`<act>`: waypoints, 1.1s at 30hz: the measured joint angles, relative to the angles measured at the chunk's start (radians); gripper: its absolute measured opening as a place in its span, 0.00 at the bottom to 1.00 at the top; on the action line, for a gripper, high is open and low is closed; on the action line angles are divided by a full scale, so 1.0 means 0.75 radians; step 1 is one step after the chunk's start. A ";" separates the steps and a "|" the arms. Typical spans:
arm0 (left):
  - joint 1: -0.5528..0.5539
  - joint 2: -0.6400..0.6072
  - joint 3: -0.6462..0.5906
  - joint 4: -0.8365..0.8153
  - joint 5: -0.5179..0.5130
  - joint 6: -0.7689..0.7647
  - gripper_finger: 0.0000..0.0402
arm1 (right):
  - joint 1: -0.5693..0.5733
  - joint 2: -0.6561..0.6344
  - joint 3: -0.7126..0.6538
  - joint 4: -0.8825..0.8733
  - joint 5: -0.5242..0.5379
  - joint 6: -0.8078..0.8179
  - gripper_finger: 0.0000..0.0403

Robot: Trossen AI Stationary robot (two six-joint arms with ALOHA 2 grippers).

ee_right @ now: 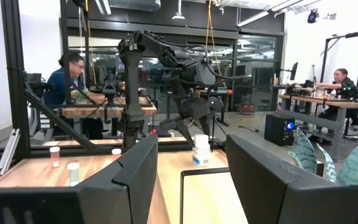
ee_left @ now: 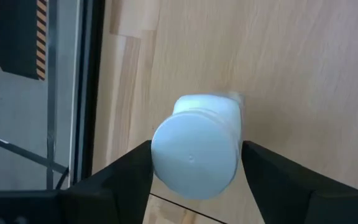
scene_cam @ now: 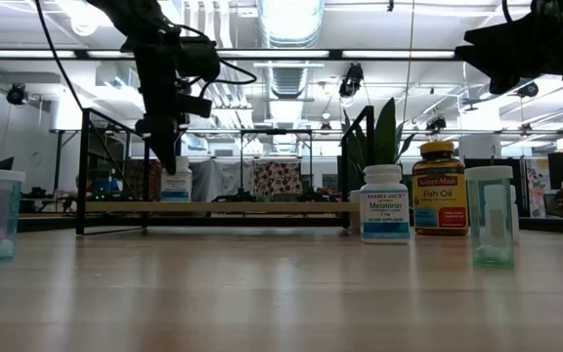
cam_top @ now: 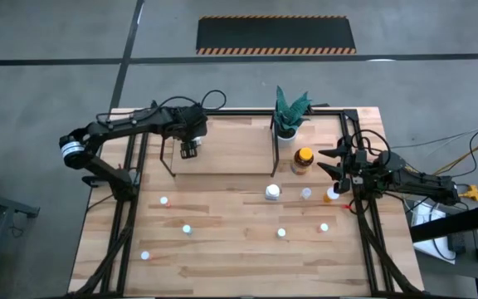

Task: Pick and place medicine bottles onto shelf by color
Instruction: Put the left white medicine bottle on the shelf

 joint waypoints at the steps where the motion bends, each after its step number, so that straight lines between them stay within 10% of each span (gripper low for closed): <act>1: 0.000 0.000 -0.001 -0.001 0.000 0.001 0.56 | 0.000 0.000 0.000 0.000 0.000 0.000 0.45; 23: -0.069 -0.073 0.171 -0.097 -0.032 0.023 0.54 | 0.000 0.000 0.000 -0.002 0.000 -0.006 0.45; 33: -0.109 -0.070 0.178 -0.116 0.165 -0.011 0.07 | 0.000 0.000 0.000 -0.003 0.000 -0.006 0.45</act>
